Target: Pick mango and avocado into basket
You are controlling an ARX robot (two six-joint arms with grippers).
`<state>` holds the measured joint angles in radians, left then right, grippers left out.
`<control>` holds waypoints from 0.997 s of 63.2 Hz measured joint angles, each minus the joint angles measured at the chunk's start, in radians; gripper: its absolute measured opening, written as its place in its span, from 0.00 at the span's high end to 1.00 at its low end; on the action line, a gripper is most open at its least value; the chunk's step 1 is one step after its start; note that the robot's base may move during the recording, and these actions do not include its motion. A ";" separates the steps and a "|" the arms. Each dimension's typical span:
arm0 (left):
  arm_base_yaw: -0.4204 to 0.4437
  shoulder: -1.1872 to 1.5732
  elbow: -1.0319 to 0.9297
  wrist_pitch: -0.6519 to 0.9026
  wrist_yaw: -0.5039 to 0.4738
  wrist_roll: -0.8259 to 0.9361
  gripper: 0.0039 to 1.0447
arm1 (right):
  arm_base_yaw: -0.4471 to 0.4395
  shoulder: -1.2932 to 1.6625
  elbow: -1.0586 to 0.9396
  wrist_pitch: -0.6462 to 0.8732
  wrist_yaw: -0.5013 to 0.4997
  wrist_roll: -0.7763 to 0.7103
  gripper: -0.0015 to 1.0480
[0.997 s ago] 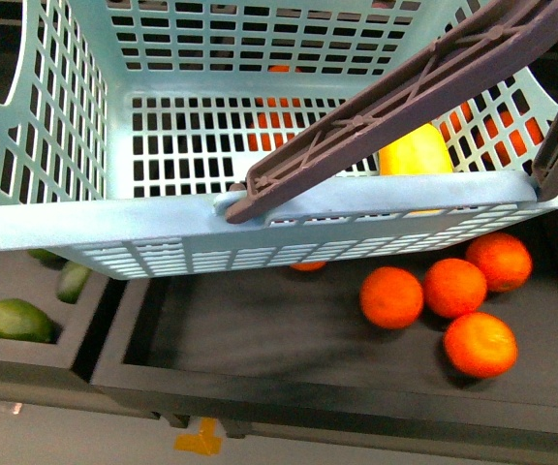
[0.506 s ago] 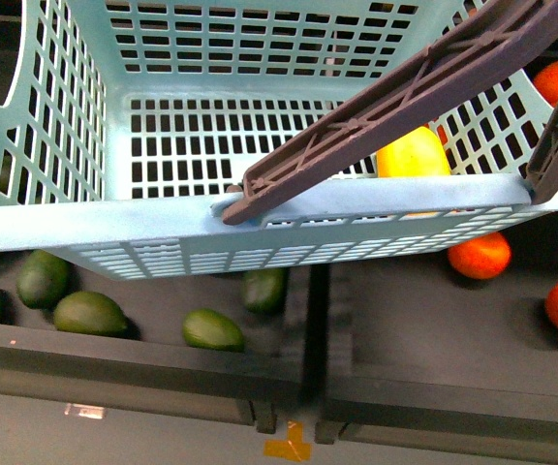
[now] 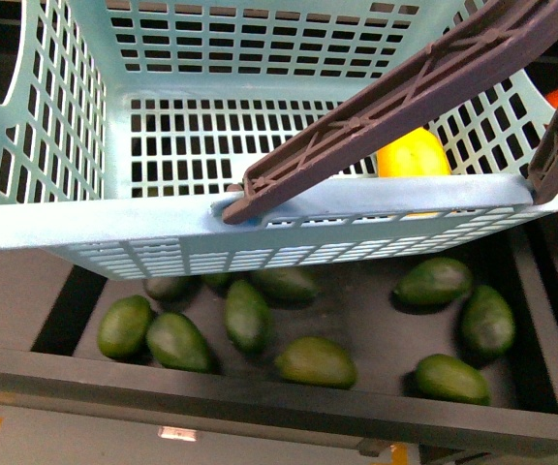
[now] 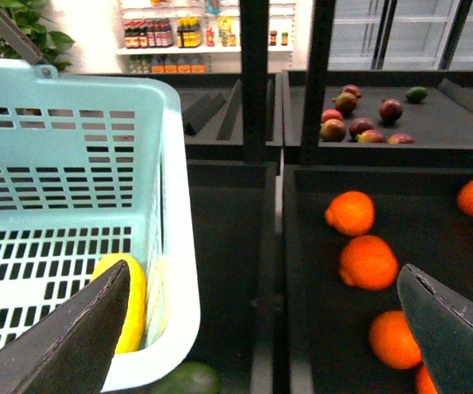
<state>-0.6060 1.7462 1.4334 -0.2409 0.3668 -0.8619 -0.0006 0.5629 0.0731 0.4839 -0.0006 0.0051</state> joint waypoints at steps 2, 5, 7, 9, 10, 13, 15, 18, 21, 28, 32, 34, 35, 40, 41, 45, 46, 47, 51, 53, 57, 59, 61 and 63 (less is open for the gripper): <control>0.000 0.000 0.000 0.000 0.001 0.000 0.88 | 0.000 0.000 0.000 0.000 0.000 0.000 0.08; 0.000 0.000 0.000 0.000 0.001 -0.001 0.88 | 0.000 0.000 0.000 0.000 0.002 0.000 0.08; 0.000 0.000 0.000 0.000 0.000 0.000 0.88 | 0.000 0.000 0.000 0.000 0.000 0.000 0.08; 0.000 0.000 0.000 0.000 -0.001 0.001 0.88 | 0.000 0.000 0.000 0.000 0.000 0.000 0.08; 0.000 0.000 0.000 0.000 -0.002 0.001 0.88 | 0.000 0.000 0.000 0.000 0.000 0.000 0.08; 0.000 0.000 0.000 0.000 0.000 0.000 0.88 | 0.000 0.000 0.000 0.000 -0.001 0.000 0.08; 0.000 0.000 0.000 0.000 0.000 0.001 0.88 | 0.000 0.000 0.000 0.000 0.000 0.000 0.08; 0.000 0.000 0.000 0.000 -0.002 0.000 0.88 | 0.000 0.000 -0.001 0.000 0.000 0.000 0.08; 0.000 0.000 0.000 0.000 0.000 0.000 0.88 | 0.000 0.000 -0.001 0.000 0.000 0.000 0.08; 0.000 0.000 0.000 0.000 0.001 0.001 0.88 | 0.000 0.000 0.000 0.000 0.002 0.000 0.08; 0.000 0.000 0.000 0.000 0.001 0.000 0.88 | 0.000 0.000 0.000 0.000 0.004 0.000 0.08; 0.000 0.000 0.000 0.000 0.001 0.001 0.88 | 0.000 0.000 0.000 0.000 0.002 0.000 0.08; 0.000 0.000 0.000 0.000 0.000 0.001 0.88 | 0.000 0.000 0.000 0.000 0.001 0.000 0.08; 0.005 0.000 0.000 0.000 0.000 0.000 0.88 | 0.000 0.001 0.000 0.000 -0.004 0.000 0.08; 0.007 0.000 0.000 0.000 0.000 0.000 0.88 | 0.000 0.001 0.000 0.000 -0.006 0.000 0.08; 0.016 -0.001 0.000 0.000 -0.009 0.001 0.88 | 0.000 -0.001 0.000 0.000 -0.008 0.000 0.08; 0.017 -0.001 0.000 0.000 -0.017 0.002 0.88 | 0.000 -0.001 0.000 0.000 -0.007 0.000 0.08; 0.017 -0.001 0.000 0.000 -0.020 0.003 0.88 | 0.000 0.000 0.000 0.000 -0.005 0.000 0.08; 0.017 -0.001 0.000 0.000 -0.027 0.011 0.88 | 0.000 0.001 0.000 0.000 -0.003 0.000 0.08; 0.016 -0.001 0.000 0.000 -0.026 0.013 0.88 | 0.000 0.001 0.000 0.000 -0.003 0.000 0.08; 0.013 -0.001 0.000 0.000 -0.023 0.011 0.88 | 0.000 0.001 0.000 0.000 -0.003 0.000 0.08; 0.012 -0.001 0.000 0.000 -0.018 0.008 0.88 | 0.000 0.001 0.000 0.000 -0.003 0.000 0.08; 0.011 -0.001 0.000 0.000 -0.013 0.005 0.88 | 0.003 0.003 0.005 -0.018 0.015 0.008 0.08; 0.009 -0.001 0.000 0.000 -0.007 0.004 0.88 | 0.011 0.011 0.040 -0.129 0.062 0.031 0.08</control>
<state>-0.5968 1.7454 1.4334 -0.2409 0.3599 -0.8581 0.0109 0.5739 0.1135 0.3546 0.0616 0.0357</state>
